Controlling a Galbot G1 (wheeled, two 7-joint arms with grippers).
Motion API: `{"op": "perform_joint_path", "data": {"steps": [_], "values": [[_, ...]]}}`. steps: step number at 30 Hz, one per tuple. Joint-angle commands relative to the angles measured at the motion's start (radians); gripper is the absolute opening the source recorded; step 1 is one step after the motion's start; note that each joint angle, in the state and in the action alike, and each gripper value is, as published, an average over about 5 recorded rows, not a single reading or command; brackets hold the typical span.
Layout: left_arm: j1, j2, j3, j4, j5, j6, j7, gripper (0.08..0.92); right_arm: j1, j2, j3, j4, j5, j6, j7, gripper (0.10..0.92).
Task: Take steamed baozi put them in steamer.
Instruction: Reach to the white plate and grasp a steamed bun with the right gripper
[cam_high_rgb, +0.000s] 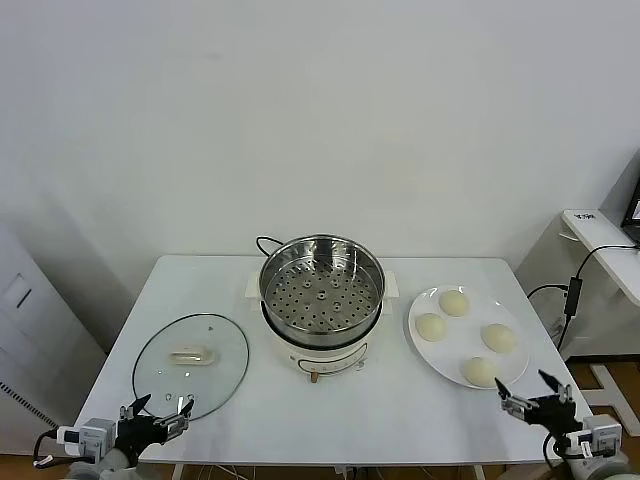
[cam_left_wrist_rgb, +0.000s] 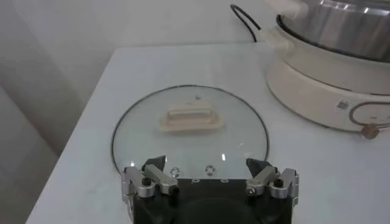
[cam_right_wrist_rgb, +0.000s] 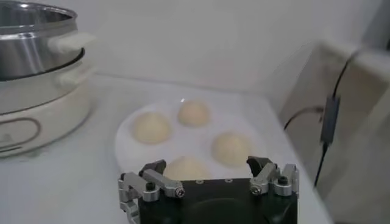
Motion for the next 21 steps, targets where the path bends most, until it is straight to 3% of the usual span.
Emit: {"op": "perform_joint_path", "data": {"steps": [1, 5, 10, 21], "values": [[-0.023, 0.006, 0.015, 0.004, 0.007, 0.007, 0.001, 0.823, 0.23, -0.098, -0.022, -0.143, -0.573, 0.131, -0.067, 0.823], [-0.03, 0.012, 0.019, 0.002, 0.008, 0.01, 0.002, 0.823, 0.354, -0.17, -0.097, -0.227, -0.641, 0.147, -0.121, 0.823], [-0.032, 0.012, 0.022, 0.002, 0.016, 0.012, 0.001, 0.823, 0.581, -0.258, -0.245, -0.352, -0.685, 0.165, -0.336, 0.823], [-0.04, 0.005, 0.025, 0.01, 0.03, 0.013, 0.0, 0.823, 1.237, -0.335, -0.856, -0.731, -0.577, 0.251, -0.741, 0.823]]}}
